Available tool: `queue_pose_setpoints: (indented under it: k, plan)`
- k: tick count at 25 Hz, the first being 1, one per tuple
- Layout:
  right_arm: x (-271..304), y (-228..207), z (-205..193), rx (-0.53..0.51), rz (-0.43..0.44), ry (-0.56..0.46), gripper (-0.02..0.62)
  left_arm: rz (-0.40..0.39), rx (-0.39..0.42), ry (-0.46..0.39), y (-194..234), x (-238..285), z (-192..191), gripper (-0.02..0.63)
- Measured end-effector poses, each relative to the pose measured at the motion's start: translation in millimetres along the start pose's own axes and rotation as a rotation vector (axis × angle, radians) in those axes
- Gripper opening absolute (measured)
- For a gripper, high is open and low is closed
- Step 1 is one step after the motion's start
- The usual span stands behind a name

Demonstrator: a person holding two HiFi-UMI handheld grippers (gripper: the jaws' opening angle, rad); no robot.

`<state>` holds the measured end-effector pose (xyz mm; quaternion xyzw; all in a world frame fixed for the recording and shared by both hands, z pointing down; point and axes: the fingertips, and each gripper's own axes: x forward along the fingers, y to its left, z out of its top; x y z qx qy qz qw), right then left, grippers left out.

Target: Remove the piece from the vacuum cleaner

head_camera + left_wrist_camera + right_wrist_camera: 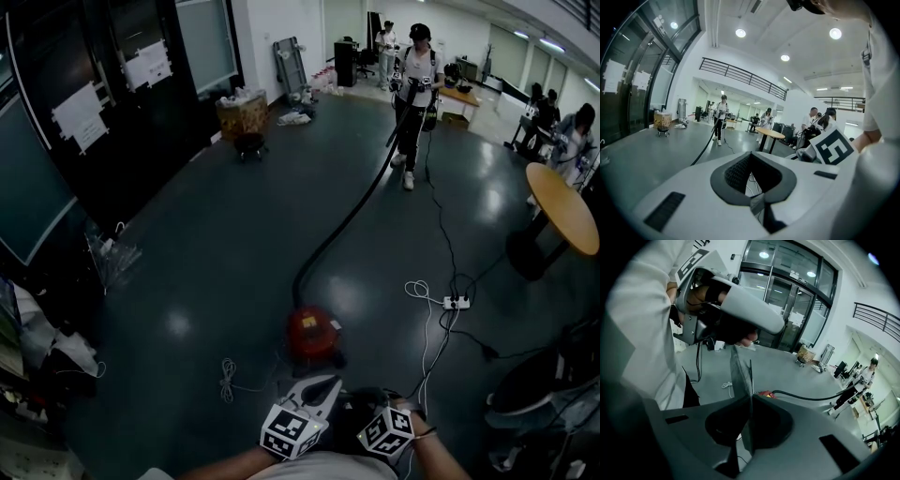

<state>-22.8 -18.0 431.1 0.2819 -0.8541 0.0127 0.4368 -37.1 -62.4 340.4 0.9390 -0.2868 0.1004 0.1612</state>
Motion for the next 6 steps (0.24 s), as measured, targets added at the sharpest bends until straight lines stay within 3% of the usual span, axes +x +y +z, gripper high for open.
queue_pose_setpoints:
  k: [6]
  plan:
    - [-2.2, -0.9, -2.0, -0.024, -0.005, 0.002, 0.032, -0.001, 0.013, 0.0, -4.3, -3.0, -5.6, 0.005]
